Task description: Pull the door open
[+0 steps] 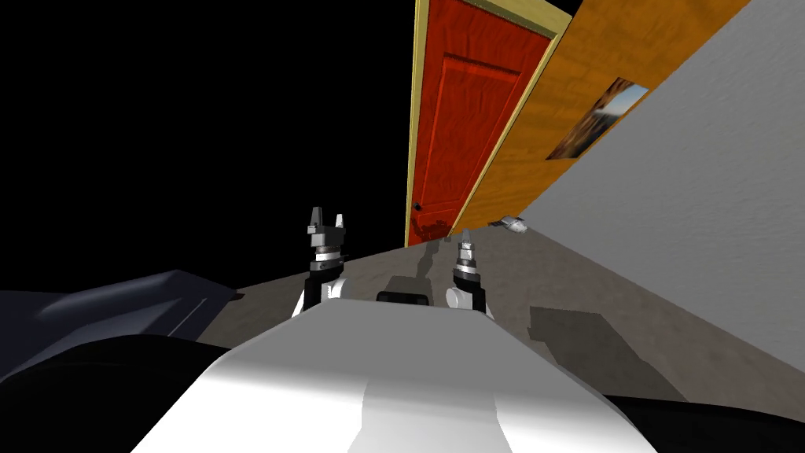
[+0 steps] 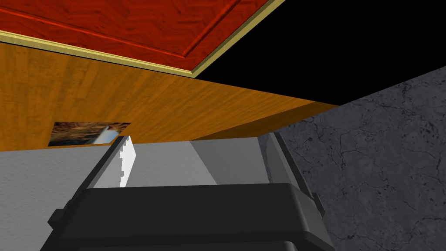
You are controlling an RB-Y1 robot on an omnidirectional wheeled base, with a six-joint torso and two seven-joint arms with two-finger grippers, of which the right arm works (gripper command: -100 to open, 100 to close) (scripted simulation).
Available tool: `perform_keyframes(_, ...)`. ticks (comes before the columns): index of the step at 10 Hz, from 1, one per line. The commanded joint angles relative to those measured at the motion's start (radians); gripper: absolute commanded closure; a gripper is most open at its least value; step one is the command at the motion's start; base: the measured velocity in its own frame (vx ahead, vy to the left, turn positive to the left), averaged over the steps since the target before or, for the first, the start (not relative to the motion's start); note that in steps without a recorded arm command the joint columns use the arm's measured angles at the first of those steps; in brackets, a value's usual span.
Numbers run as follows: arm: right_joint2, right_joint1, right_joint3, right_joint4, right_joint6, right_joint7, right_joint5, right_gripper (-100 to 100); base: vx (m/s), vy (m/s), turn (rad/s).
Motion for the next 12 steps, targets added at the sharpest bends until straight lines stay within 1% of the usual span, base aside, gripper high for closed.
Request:
perform_keyframes(1, -0.006, -0.009, 0.004, 0.035, -0.008, 0.043, -0.012, -100, 0.092, -0.022, 0.138)
perform_keyframes(8, -0.03, -0.039, 0.021, 0.18, -0.037, 0.22, -0.063, -100, 0.091, -0.023, 0.141)
perform_keyframes(12, -0.043, -0.057, 0.032, 0.263, -0.054, 0.322, -0.093, -100, 0.101, -0.04, 0.132)
